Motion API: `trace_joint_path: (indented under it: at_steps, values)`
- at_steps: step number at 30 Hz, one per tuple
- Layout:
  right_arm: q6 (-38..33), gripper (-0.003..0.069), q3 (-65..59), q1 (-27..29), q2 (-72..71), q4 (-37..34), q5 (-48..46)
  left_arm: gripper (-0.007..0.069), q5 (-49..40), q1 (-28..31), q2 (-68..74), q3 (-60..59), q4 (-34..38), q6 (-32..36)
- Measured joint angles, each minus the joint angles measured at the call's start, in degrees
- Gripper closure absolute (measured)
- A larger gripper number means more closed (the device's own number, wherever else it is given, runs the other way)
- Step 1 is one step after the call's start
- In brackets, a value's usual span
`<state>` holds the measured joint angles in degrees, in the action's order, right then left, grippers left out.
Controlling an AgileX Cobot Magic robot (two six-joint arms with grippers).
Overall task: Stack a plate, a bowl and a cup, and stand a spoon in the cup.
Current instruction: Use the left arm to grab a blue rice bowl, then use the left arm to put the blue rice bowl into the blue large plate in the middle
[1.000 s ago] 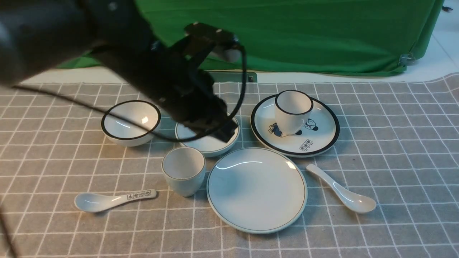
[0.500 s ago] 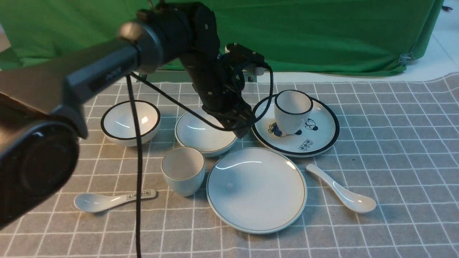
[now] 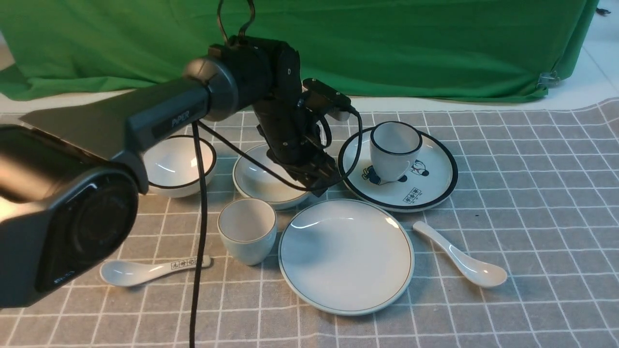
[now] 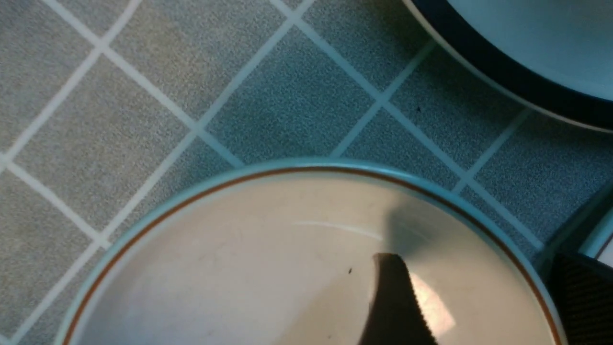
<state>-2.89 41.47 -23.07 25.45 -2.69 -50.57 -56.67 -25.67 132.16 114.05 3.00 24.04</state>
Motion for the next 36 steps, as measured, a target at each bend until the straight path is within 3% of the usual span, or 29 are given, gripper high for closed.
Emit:
trace_joint_path:
  at_steps: [7,10,14,22,30,36]
  values:
    - [0.0,0.0518,0.0,0.0,0.0,0.0,0.0,0.0387,-0.8,0.0,1.1,0.0,0.0,0.0]
    - [0.0,0.0517,0.0,0.0,0.0,0.0,0.0,0.0518,-2.1,0.0,0.4,0.5,-0.5,0.1]
    - [0.0,0.0515,0.0,0.0,0.0,0.0,0.0,0.0577,-3.4,0.0,-1.0,1.1,-1.7,0.1]
    - [-1.1,0.0515,0.0,0.0,0.0,-0.1,-0.1,0.0597,-8.1,-5.1,-8.2,-0.3,-1.1,-0.4]
    - [-1.7,0.0515,0.0,0.0,0.0,-0.1,-0.2,0.0597,-5.3,-17.5,-15.6,-12.7,-5.5,-3.3]
    - [-1.8,0.0515,0.0,0.0,0.0,-0.1,-1.3,0.0597,-0.1,-19.4,-15.1,-19.5,-6.5,-4.4]
